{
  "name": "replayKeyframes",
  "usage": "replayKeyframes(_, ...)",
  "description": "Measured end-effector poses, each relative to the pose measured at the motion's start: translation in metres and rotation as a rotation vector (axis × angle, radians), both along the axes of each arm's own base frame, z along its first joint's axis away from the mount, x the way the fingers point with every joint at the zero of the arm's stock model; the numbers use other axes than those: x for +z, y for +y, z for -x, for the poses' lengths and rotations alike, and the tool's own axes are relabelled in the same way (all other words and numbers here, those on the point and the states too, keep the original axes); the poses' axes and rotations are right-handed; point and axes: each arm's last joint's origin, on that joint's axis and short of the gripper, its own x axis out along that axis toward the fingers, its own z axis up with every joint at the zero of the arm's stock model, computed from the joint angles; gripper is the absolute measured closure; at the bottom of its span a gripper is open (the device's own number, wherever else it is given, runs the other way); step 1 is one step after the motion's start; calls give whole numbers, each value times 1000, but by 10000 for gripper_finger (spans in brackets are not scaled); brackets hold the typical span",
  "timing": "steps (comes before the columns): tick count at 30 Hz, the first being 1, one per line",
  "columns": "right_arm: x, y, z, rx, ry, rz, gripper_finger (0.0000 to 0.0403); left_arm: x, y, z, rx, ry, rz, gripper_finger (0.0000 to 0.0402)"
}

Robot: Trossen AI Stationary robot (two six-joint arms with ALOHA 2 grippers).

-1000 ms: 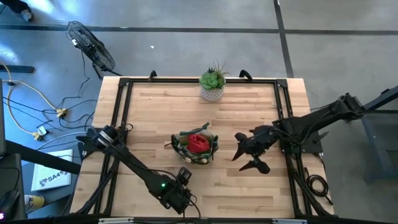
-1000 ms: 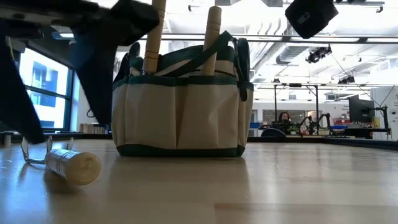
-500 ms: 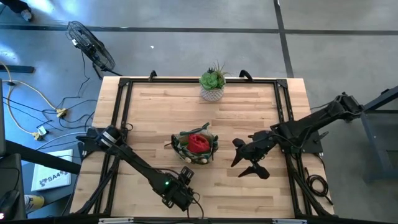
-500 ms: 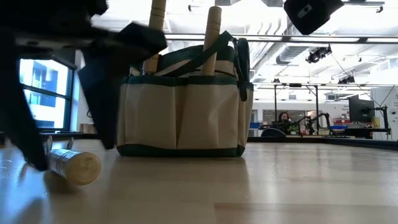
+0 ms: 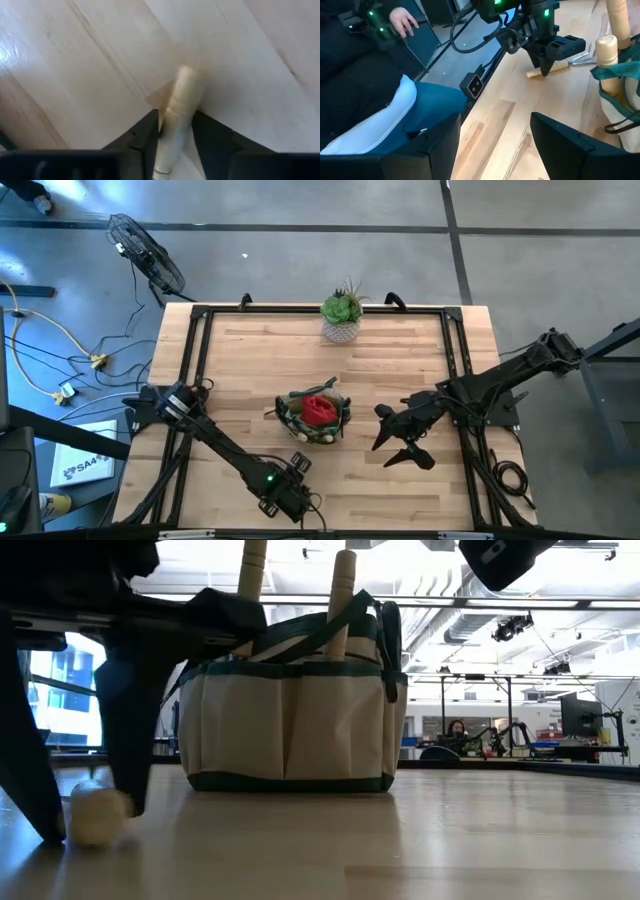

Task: Pick & Place Garden tools in Gardening bag
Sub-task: Put the light brown hand rake into the white gardening bag

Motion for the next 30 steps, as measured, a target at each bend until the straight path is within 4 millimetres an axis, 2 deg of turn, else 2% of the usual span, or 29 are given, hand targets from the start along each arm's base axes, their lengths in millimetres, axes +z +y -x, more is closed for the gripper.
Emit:
replayKeyframes(4,1,0,0,0,-11,-5,170,-1,3,-2,54,7,22,345)
replayKeyframes(9,2,3,0,11,-12,-17,170,-2,6,-3,163,33,79,349)
replayKeyframes(14,4,17,7,141,-6,-72,170,8,2,-5,252,24,84,349)
replayKeyframes(17,1,26,6,74,-50,-2,170,20,-1,-6,324,10,42,349)
replayKeyframes(20,-9,31,-4,-53,-112,129,170,43,-8,-7,390,-58,20,349)
replayKeyframes(23,-18,38,-11,-156,-183,260,170,63,-14,3,454,-69,-41,349)
replayKeyframes(27,-34,51,-15,-186,-237,459,170,87,-26,14,565,-146,-53,349)
replayKeyframes(30,-36,58,-16,-214,-294,534,170,102,-36,22,618,-231,-47,349)
